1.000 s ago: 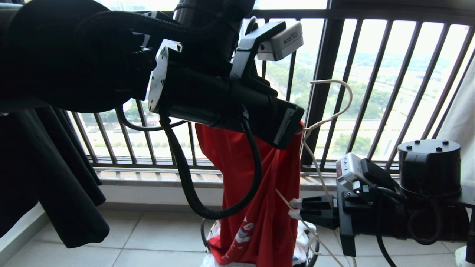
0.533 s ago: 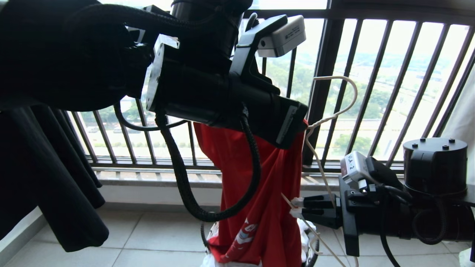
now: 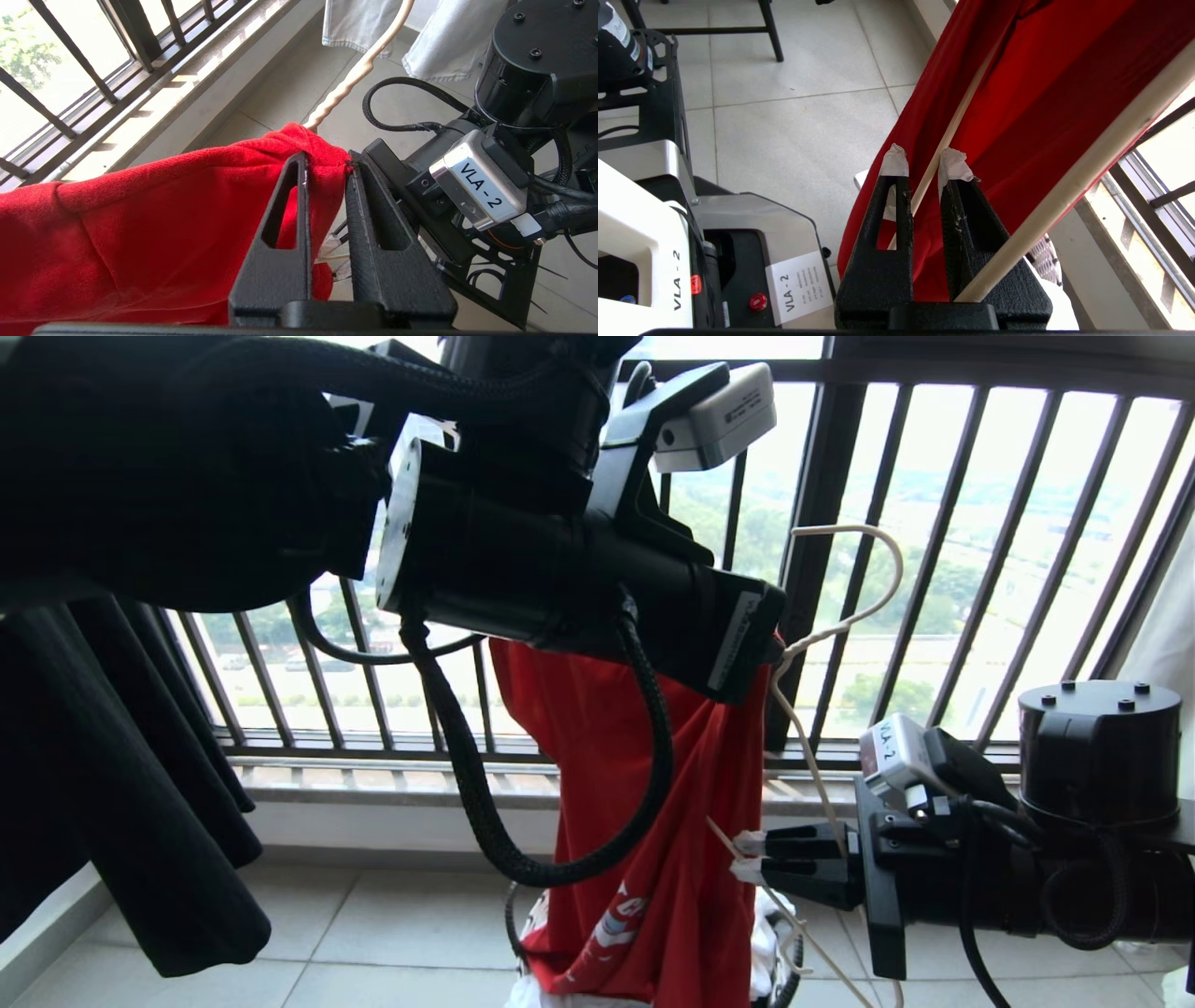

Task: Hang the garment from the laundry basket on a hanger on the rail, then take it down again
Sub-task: Hang the clothes on the clothes rack

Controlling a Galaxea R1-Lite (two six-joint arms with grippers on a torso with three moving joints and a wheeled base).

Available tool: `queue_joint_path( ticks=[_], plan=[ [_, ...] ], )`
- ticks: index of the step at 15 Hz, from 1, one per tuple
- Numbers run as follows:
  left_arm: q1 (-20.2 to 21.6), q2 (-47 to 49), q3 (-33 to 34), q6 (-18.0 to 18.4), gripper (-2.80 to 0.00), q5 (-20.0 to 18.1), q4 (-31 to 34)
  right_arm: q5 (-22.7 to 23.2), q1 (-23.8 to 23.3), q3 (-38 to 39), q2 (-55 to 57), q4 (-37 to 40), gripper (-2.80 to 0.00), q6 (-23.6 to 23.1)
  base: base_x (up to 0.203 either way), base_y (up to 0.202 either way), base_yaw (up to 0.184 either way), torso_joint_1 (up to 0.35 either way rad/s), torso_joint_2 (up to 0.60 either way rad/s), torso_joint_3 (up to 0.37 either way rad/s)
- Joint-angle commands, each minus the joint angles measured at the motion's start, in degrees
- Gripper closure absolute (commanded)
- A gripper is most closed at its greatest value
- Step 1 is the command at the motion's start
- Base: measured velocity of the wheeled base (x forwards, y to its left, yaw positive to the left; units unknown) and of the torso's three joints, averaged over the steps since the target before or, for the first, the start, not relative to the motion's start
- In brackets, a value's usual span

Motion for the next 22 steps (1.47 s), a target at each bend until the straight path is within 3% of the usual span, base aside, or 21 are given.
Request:
queue_joint_path(
  ticks=[1,12,13,17,19,20,22],
  plan=[
    [0.0,-0.1,0.1,0.1,-2.8,0.1,0.3,0.2,0.0,-0.2,0.0,-0.2,0.0,-0.2,0.0,0.0,0.0,0.0,0.0,0.0],
    [1.2,-7.7,8.1,0.1,-2.8,1.1,0.1,0.2,-1.4,-0.8,0.2,-0.2,0.0,-0.1,0.0,0.0,0.0,0.0,0.0,0.0],
    [1.8,-8.8,9.1,0.1,0.0,1.1,0.1,0.2,-1.4,-0.8,0.2,-0.2,0.0,-0.1,0.0,0.0,0.0,0.0,0.0,0.0],
    [8.2,-11.7,9.5,0.3,0.0,0.5,1.5,0.2,-1.4,-0.8,0.1,0.2,0.0,-0.2,0.0,0.0,0.0,0.0,0.0,0.0],
    [12.8,-11.6,3.8,0.9,0.0,-2.5,7.8,0.2,-0.8,-0.9,0.6,0.4,0.0,-0.2,0.0,0.0,0.0,0.0,0.0,0.0],
    [15.4,-11.0,0.7,2.3,0.0,-4.2,12.6,0.1,-0.5,-0.9,0.7,0.4,0.0,-0.2,0.0,0.0,0.0,0.0,0.0,0.0],
    [18.7,-9.6,-2.5,9.0,0.0,-6.5,20.4,0.2,-0.4,-0.9,0.7,0.5,0.0,-0.1,0.0,0.0,0.0,0.0,0.0,0.0]
  ],
)
